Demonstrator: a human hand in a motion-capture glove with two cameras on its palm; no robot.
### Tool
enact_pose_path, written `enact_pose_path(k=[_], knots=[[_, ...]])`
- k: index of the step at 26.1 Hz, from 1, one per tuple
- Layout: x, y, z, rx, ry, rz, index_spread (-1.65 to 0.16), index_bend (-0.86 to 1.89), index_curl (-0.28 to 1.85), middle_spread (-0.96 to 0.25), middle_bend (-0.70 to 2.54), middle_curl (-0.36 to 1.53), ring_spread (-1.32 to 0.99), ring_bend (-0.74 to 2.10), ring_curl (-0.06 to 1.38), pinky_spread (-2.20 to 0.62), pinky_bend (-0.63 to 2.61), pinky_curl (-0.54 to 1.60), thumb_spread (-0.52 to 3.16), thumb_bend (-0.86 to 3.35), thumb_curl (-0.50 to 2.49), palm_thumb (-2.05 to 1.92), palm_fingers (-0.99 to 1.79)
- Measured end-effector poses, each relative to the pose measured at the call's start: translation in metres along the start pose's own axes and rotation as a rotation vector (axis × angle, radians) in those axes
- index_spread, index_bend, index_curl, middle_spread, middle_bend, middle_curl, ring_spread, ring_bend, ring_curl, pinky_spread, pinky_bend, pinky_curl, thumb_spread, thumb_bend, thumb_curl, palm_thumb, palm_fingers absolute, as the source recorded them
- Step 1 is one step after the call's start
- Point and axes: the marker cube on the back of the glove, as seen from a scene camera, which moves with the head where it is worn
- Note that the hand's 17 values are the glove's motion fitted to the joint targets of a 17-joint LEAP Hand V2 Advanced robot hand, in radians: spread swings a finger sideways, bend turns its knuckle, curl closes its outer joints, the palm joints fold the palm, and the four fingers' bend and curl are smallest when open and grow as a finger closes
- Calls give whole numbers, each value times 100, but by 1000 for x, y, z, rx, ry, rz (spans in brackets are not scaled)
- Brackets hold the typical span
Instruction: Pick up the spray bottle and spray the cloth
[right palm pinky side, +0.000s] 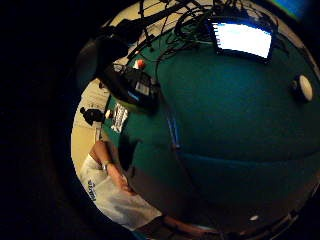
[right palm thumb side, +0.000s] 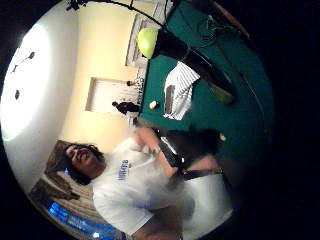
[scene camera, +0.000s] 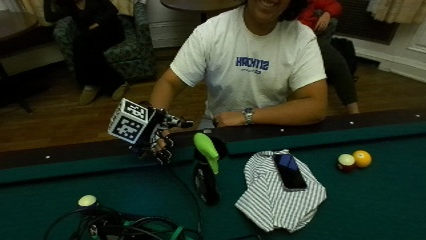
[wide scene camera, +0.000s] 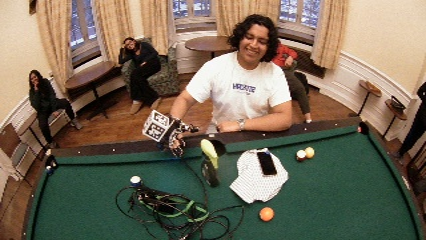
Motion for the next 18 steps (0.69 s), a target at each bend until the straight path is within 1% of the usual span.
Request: enact_pose_path(k=[5,8,9,11,13,18], knots=[[4,-18,15,80,-95,30,-42,9,21,-12,20,29,-10,47,29,19,48,32,97,4,33,65,45],[6,-30,21,146,-125,45,-41,11,21,-14,19,29,-13,52,30,16,50,32,95,5,34,73,59],[6,-33,22,164,-134,48,-41,12,22,-15,20,29,-14,54,31,13,50,32,95,6,35,75,64],[8,-37,25,190,-153,53,-39,12,22,-19,25,32,-16,57,31,0,54,32,94,7,36,81,93],[9,-42,26,208,-174,58,-37,12,22,-22,30,34,-19,58,32,-12,56,33,93,8,38,85,112],[8,-56,31,247,-222,57,-33,18,28,-22,37,40,-20,65,40,-19,73,42,72,9,46,97,133]])
